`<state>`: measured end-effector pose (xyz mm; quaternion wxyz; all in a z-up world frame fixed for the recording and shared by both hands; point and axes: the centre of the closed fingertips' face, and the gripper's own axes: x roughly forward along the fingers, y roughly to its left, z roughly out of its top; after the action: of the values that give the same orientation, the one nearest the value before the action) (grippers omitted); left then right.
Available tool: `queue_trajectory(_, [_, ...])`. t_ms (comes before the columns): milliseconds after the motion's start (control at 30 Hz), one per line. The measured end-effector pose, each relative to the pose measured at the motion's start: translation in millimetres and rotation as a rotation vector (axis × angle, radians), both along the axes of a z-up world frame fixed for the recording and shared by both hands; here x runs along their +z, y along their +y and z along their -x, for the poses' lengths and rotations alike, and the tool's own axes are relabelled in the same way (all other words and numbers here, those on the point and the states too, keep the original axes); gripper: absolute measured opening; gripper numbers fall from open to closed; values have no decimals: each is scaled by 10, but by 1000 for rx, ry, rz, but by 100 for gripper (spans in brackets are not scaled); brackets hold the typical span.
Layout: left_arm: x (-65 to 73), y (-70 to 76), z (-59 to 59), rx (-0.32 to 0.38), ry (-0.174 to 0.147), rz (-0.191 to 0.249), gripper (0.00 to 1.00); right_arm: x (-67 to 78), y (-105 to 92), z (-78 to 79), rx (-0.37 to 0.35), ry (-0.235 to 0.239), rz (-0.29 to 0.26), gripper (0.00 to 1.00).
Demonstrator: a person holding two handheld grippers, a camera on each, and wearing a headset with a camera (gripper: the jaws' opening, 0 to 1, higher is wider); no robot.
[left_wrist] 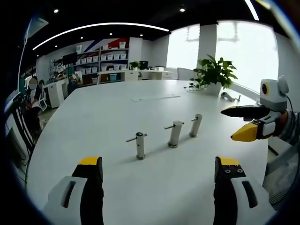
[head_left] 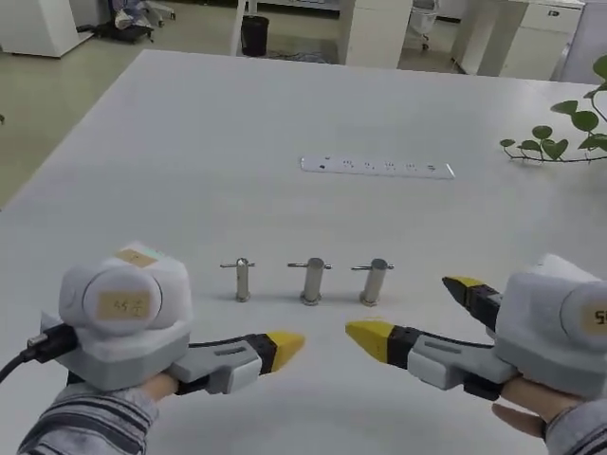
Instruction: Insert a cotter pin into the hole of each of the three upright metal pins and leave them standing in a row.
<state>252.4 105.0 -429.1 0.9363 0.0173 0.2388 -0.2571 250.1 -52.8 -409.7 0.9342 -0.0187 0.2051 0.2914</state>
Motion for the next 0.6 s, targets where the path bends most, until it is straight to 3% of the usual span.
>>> queue_trajectory(600, [-18,-7,12,0,12,-6,99,-28,-18,45,9,33,50,81])
